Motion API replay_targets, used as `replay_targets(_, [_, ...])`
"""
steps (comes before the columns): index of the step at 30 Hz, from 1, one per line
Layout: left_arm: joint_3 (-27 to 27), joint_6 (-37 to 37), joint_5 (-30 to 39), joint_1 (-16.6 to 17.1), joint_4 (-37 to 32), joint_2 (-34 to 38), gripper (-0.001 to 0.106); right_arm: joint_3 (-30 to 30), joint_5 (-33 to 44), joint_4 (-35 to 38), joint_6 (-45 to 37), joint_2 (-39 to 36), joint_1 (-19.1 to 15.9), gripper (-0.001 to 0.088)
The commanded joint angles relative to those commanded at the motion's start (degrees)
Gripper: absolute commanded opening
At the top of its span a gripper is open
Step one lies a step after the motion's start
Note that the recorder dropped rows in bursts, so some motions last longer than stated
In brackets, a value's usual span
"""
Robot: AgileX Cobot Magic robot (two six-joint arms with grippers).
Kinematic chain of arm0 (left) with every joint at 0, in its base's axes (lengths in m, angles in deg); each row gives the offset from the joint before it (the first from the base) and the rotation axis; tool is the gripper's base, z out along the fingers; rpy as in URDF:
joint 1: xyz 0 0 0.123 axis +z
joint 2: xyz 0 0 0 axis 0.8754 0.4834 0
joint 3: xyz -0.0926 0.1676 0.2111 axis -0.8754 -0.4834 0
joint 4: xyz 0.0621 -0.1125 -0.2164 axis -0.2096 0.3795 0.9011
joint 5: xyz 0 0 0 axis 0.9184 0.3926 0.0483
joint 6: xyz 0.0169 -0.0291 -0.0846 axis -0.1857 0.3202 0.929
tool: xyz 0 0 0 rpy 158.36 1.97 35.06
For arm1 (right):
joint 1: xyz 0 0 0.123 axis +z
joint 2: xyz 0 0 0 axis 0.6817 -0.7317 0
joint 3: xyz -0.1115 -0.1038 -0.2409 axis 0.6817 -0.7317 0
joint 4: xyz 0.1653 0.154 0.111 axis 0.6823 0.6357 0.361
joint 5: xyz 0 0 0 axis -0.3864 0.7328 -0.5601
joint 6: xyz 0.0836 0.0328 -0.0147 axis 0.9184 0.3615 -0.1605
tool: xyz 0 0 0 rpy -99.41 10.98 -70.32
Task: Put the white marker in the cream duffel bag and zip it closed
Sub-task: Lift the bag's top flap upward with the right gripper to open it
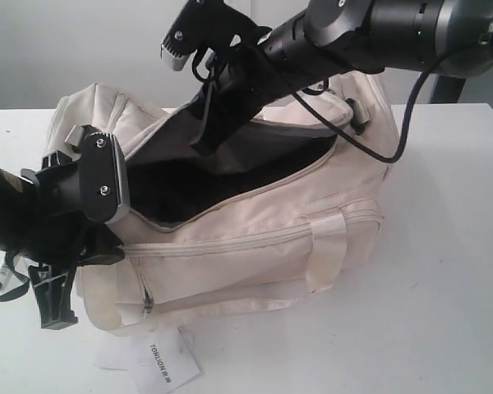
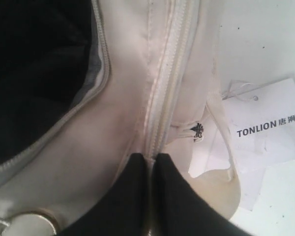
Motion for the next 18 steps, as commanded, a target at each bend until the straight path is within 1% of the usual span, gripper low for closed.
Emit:
replay_targets(2, [0.0,0.0,0.13,0.0,0.0,0.0,0.0,0.0,-3.36,0.0,1.52,0.0,0.0,0.0])
replay_targets(8, [0.0,0.0,0.13,0.0,0.0,0.0,0.0,0.0,-8.57,0.0,2.47,0.0,0.0,0.0])
replay_targets(18, [0.0,0.0,0.42,0.0,0.0,0.0,0.0,0.0,-23.92,0.24,15.03,0.0,0.0,0.0])
